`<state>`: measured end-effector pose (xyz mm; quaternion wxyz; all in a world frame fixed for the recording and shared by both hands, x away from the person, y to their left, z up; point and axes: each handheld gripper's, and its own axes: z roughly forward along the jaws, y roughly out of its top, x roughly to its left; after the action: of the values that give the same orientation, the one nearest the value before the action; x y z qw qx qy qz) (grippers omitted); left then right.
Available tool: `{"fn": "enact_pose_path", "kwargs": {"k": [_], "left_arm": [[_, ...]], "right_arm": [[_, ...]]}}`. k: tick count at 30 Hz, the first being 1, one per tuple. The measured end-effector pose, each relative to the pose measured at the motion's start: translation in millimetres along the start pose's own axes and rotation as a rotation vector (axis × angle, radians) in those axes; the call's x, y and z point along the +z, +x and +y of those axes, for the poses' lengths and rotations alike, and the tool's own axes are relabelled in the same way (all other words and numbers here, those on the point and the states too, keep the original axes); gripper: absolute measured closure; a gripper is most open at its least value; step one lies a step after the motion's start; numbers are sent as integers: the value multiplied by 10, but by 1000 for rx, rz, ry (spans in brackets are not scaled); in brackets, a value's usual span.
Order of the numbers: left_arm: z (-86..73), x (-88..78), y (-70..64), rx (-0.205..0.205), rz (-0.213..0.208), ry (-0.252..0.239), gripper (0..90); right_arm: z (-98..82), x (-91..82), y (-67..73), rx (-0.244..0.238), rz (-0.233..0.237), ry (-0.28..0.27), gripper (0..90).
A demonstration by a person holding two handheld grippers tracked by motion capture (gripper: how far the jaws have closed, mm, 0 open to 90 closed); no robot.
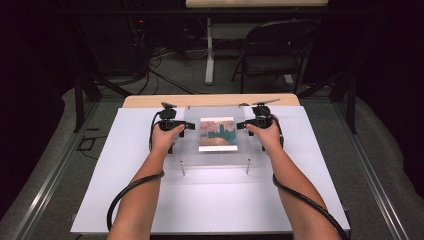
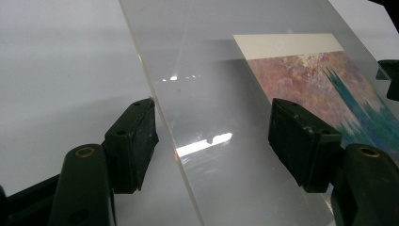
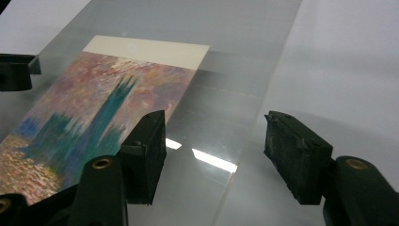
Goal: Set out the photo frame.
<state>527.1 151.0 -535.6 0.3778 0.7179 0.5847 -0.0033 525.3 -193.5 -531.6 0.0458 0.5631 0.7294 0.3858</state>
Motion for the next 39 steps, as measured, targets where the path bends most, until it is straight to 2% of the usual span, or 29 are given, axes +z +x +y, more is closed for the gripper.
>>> {"fn": "enact_pose_path", "kwargs": {"k": [2, 12, 21, 29, 34, 39], "left_arm": [[0, 1, -2, 3, 4, 3, 328], [-25, 18, -8, -12, -15, 2, 313], [-34, 34, -4, -25, -27, -1, 299], [-33, 26, 18, -44, -40, -2, 327], [-17, 14, 23, -41, -38, 12, 338], [-23, 3, 47, -63, -51, -2, 370]], "right_arm": [[-1, 9, 23, 12, 11, 14, 377], [4, 24, 34, 23, 4, 12, 372], [-7, 69, -22, 85, 58, 22, 350], [5, 74, -3, 75, 49, 25, 346], [10, 58, -10, 75, 44, 26, 365], [6, 55, -20, 61, 52, 20, 368]]}}
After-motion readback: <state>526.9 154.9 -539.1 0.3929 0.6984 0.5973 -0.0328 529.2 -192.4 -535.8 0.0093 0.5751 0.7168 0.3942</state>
